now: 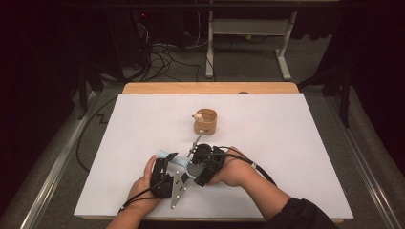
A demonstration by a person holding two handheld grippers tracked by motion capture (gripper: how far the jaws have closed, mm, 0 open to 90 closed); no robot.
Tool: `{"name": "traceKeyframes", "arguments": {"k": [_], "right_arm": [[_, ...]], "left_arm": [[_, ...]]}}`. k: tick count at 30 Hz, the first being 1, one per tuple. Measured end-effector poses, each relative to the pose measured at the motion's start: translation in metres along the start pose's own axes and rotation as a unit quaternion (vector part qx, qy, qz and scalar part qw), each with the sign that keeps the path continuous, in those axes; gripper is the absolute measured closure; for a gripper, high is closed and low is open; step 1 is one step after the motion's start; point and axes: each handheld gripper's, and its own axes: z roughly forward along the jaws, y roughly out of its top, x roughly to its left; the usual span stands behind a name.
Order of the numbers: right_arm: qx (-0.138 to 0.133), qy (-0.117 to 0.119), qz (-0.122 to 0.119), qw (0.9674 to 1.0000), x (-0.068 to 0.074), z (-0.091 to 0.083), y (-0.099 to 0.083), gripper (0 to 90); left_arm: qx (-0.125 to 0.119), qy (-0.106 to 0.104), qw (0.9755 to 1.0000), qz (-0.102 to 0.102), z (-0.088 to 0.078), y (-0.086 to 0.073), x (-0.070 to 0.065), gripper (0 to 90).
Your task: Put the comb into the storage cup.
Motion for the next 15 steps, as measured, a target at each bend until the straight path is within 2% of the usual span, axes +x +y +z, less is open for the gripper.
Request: {"name": "traceKeyframes", "arguments": {"k": [5,15], "right_arm": [[0.003,0.0,0.003,1.0,0.0002,0.0004,-0.0006,20.7],[0.001,0.002,0.006,1.0,-0.0001,0.0034,-0.0015,20.7]], "left_arm": [[-0.003,-0.005,1.0,-0.001,0.0009,0.001,-0.0009,15.5],[0.0,-0.002,0.9999,0.013,-0.0008,0.0038,-0.0022,17.2]]}}
